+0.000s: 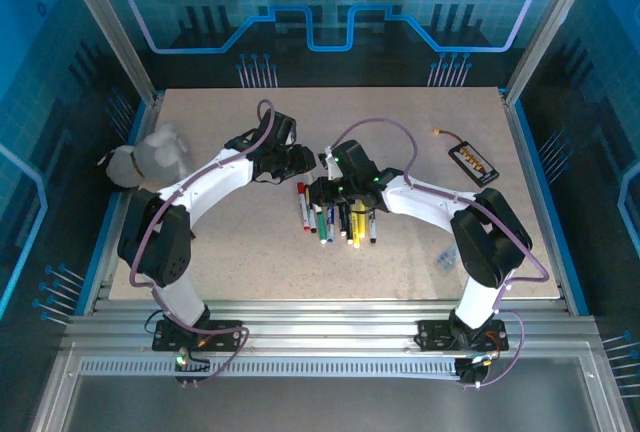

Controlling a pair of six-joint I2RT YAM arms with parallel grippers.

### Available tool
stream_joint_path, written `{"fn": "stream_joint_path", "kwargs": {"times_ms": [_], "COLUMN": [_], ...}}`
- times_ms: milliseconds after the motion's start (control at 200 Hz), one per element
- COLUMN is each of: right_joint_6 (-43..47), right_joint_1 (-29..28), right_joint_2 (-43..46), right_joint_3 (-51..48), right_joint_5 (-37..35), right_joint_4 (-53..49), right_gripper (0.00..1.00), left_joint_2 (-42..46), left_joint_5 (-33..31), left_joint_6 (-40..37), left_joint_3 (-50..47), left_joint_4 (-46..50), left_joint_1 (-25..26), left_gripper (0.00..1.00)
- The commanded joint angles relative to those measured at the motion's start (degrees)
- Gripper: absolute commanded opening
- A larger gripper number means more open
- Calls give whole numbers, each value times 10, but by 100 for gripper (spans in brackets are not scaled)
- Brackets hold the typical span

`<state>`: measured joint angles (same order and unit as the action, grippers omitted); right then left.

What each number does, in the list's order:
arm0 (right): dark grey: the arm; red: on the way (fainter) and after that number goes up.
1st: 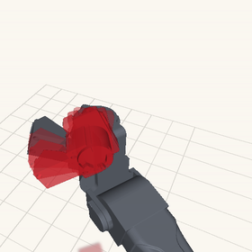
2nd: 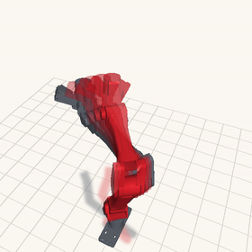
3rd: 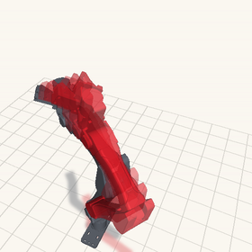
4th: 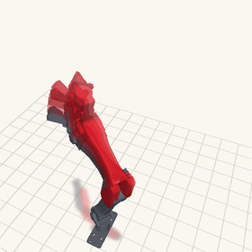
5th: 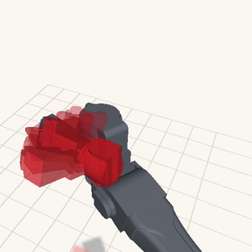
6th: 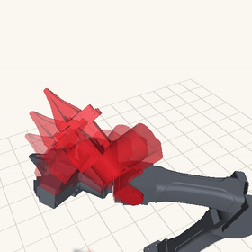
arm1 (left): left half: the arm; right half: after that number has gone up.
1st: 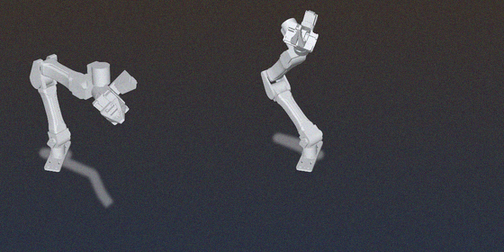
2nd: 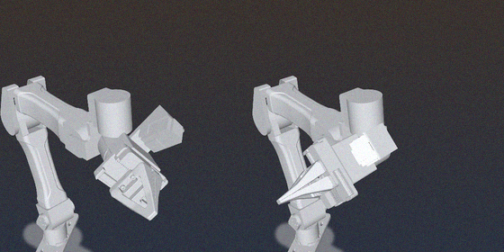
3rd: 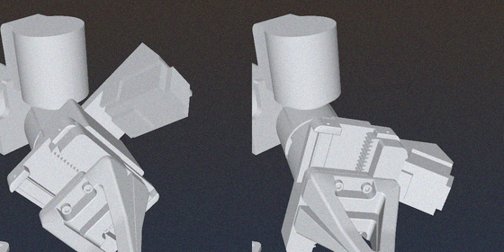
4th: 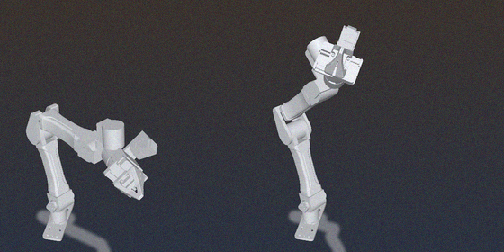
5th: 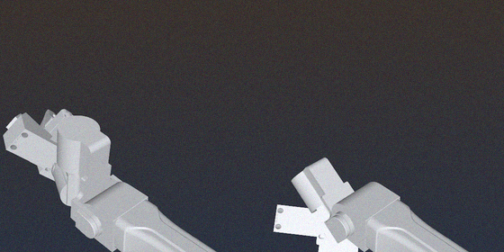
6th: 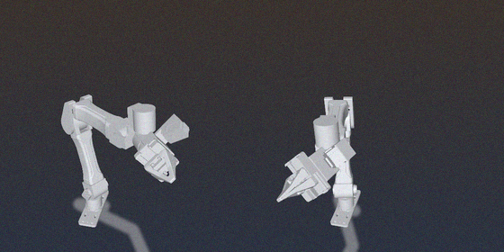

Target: Open the pen caps

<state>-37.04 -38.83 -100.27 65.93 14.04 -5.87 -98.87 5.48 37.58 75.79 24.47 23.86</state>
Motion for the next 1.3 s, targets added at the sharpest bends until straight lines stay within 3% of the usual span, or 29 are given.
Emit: {"fn": "stream_joint_path", "kwargs": {"times_ms": [0,235,370,475,570,620,745,846,1036,1171,1296], "right_joint_6": [10,7,6,6,3,0,-4,-3,-35,-36,-3], "right_joint_1": [-2,-6,-8,-9,-9,-10,-18,-42,-118,-94,-13], "right_joint_2": [11,-3,-11,-12,-12,-10,1,44,209,269,282], "right_joint_3": [12,23,31,28,24,19,-3,-47,-167,-176,-149], "right_joint_5": [14,19,23,28,29,31,36,48,43,7,-53], "right_joint_4": [6,9,9,15,19,23,25,4,-36,-67,-132], "right_gripper": [0,0,0,0,0,0,0,0,0,0,0], "left_joint_2": [-10,-24,-27,-29,-32,-35,-41,-63,-134,-147,-149], "left_joint_5": [-1,8,3,2,3,2,-15,-32,-49,-55,-73], "left_joint_6": [6,12,13,11,11,11,20,11,-13,-10,-35], "left_joint_3": [1,2,2,5,10,12,21,69,216,251,256], "left_joint_4": [-3,-12,-11,-10,-9,-11,-30,-25,39,52,92], "left_joint_1": [-2,-2,-2,-2,-2,-3,-14,-40,-72,-71,-72], "left_gripper": [35,32,23,21,14,0,0,0,0,0,0]}}
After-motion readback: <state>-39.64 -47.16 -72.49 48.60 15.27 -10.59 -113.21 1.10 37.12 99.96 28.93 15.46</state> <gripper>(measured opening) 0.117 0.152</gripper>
